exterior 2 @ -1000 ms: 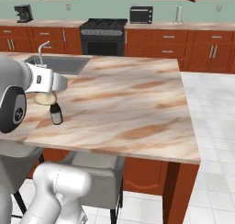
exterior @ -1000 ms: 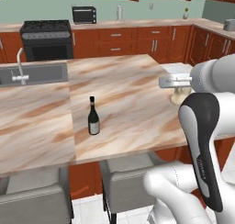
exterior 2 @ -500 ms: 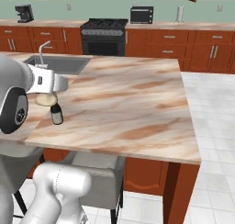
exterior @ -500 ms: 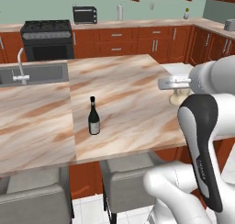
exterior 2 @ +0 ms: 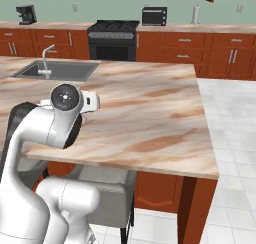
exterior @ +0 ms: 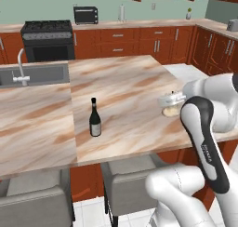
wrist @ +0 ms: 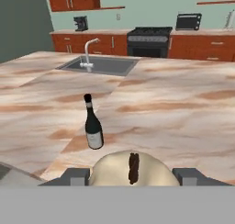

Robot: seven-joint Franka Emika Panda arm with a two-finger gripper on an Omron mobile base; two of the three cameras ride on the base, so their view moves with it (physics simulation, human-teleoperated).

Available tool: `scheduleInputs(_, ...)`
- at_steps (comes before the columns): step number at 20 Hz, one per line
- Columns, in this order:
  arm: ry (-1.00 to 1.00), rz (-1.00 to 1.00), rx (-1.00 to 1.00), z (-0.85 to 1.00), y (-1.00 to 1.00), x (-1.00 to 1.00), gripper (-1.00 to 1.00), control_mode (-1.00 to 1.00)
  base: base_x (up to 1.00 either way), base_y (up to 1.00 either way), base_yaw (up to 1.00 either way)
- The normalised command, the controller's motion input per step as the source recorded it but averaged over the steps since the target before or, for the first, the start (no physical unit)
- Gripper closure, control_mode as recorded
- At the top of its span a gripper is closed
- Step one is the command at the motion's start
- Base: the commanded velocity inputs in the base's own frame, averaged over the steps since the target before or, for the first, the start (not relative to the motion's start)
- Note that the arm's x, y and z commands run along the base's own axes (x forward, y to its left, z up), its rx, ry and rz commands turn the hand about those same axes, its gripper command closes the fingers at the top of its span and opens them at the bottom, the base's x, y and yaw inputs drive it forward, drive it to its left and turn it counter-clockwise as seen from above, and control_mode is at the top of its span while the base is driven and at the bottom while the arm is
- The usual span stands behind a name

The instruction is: Get the candle and the wine from the cabinet and move them to the dining counter.

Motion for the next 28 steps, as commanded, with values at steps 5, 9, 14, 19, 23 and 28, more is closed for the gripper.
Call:
scheduleInputs(5, 0.00, 0.31, -0.01, -0.78, -0.09, 0.85, 1.00, -1.00, 0.00, 0.00, 0.00)
scheduleInputs(9, -0.04, 0.24, 0.00, -0.62, -0.04, 0.97, 1.00, -1.00, 0.00, 0.00, 0.00)
scheduleInputs(14, -0.10, 0.18, 0.00, -0.50, -0.06, 0.78, 1.00, -1.00, 0.00, 0.00, 0.00)
scheduleInputs(19, -0.04, 0.11, 0.00, -0.20, -0.11, 0.49, 1.00, -1.00, 0.00, 0.00, 0.00)
scheduleInputs(23, 0.00, 0.06, 0.00, -0.02, -0.08, 0.38, 1.00, -1.00, 0.00, 0.00, 0.00)
scheduleInputs(28, 0.07, 0.01, 0.00, 0.00, -0.02, 0.39, 1.00, -1.00, 0.00, 0.00, 0.00)
